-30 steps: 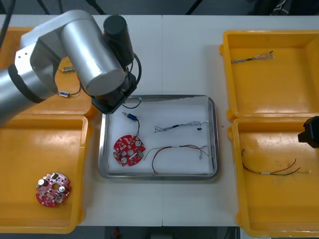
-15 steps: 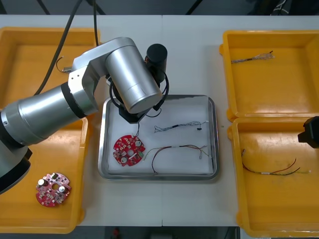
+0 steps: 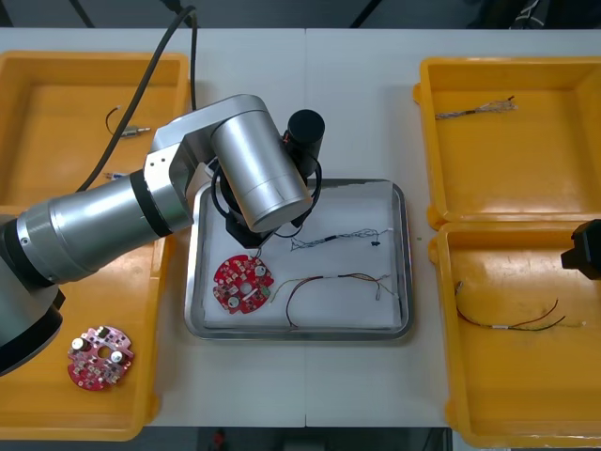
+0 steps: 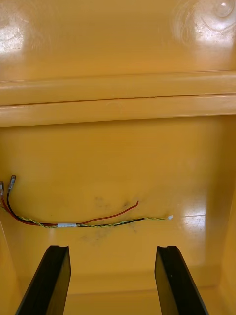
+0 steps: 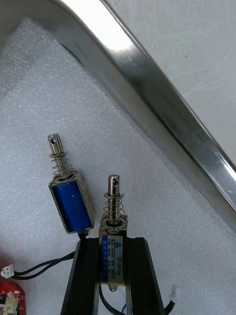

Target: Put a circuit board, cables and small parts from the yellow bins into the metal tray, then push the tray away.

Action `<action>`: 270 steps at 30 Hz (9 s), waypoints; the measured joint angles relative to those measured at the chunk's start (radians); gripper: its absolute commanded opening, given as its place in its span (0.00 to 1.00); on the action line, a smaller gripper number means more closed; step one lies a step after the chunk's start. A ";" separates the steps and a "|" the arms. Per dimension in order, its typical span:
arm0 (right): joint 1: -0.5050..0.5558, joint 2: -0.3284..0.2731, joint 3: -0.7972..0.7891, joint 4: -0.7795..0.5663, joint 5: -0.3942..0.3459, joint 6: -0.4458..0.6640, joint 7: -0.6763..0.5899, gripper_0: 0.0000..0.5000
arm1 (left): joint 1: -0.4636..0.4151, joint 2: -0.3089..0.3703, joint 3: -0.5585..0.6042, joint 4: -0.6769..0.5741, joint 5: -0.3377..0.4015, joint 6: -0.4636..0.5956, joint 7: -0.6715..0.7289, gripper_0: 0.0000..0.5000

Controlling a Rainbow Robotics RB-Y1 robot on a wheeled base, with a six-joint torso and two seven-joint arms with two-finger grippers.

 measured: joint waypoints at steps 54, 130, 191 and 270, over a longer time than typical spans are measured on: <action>-0.372 0.009 0.566 -0.005 -0.064 0.000 0.000 1.00 | 0.237 0.867 0.509 -0.410 0.694 0.055 -0.708 1.00; -0.624 0.363 1.411 0.317 0.252 -0.279 0.444 0.25 | 0.865 0.919 0.856 -0.510 0.540 -0.256 -1.175 1.00; -0.954 0.234 1.417 0.655 0.317 -0.785 0.487 0.00 | 0.865 0.919 0.856 -0.510 0.540 -0.257 -1.176 1.00; -0.973 0.053 0.799 0.616 -0.073 -0.213 0.267 1.00 | 0.865 0.919 0.856 -0.508 0.540 -0.257 -1.176 1.00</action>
